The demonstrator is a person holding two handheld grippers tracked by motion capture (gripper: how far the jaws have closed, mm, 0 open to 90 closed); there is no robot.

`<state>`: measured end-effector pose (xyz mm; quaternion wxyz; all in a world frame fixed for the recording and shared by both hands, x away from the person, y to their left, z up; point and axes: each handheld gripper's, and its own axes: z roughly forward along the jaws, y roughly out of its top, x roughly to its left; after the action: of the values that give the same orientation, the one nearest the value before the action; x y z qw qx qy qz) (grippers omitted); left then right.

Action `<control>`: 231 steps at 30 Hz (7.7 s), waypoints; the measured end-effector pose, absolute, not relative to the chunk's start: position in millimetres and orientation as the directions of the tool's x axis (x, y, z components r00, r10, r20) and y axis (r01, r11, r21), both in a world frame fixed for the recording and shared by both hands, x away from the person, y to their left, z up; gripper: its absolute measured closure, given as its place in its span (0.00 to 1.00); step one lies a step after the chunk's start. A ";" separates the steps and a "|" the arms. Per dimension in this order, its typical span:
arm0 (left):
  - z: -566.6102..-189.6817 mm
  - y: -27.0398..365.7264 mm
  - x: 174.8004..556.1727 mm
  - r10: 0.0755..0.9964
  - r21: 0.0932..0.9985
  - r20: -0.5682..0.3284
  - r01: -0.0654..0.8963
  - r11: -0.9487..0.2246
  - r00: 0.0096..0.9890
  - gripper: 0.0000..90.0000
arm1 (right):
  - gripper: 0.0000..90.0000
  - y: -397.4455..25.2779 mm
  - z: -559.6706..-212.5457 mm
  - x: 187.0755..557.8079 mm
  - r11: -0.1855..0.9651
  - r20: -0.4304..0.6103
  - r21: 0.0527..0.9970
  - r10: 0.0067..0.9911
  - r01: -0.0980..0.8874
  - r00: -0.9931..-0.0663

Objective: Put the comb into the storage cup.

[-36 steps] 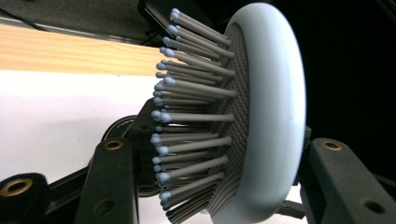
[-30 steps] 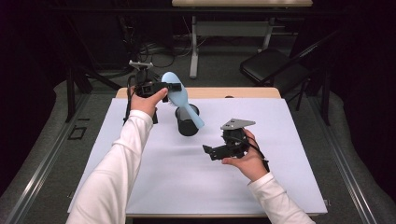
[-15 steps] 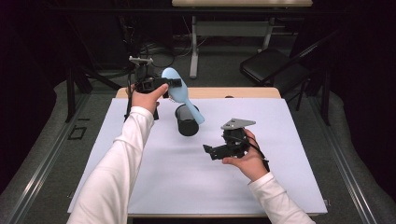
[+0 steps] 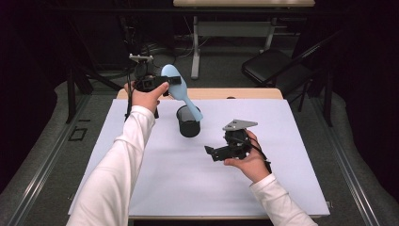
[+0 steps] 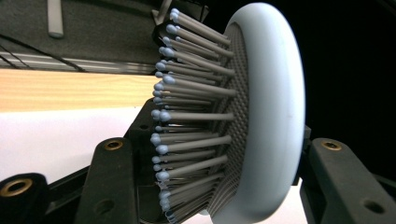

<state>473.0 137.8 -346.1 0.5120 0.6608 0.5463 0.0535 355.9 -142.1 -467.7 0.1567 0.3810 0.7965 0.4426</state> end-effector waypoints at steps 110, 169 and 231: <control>-397.5 92.4 488.5 0.898 0.767 -0.138 0.619 -0.170 0.418 0.52 | 0.00 -140.6 -472.5 357.0 0.333 0.082 0.814 0.745 0.476 -0.662; -417.5 90.3 495.2 0.885 0.769 -0.179 0.622 -0.147 0.430 0.49 | 0.00 -140.7 -472.7 357.5 0.331 0.084 0.814 0.746 0.477 -0.660; -409.5 98.4 490.2 0.856 0.770 -0.268 0.633 -0.086 0.442 0.01 | 0.00 -142.9 -474.8 359.4 0.325 0.101 0.808 0.745 0.491 -0.659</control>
<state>490.2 98.4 -409.5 0.4405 0.7258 0.5129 0.1269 359.4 -142.9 -474.8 0.1463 0.3862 0.8006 0.4342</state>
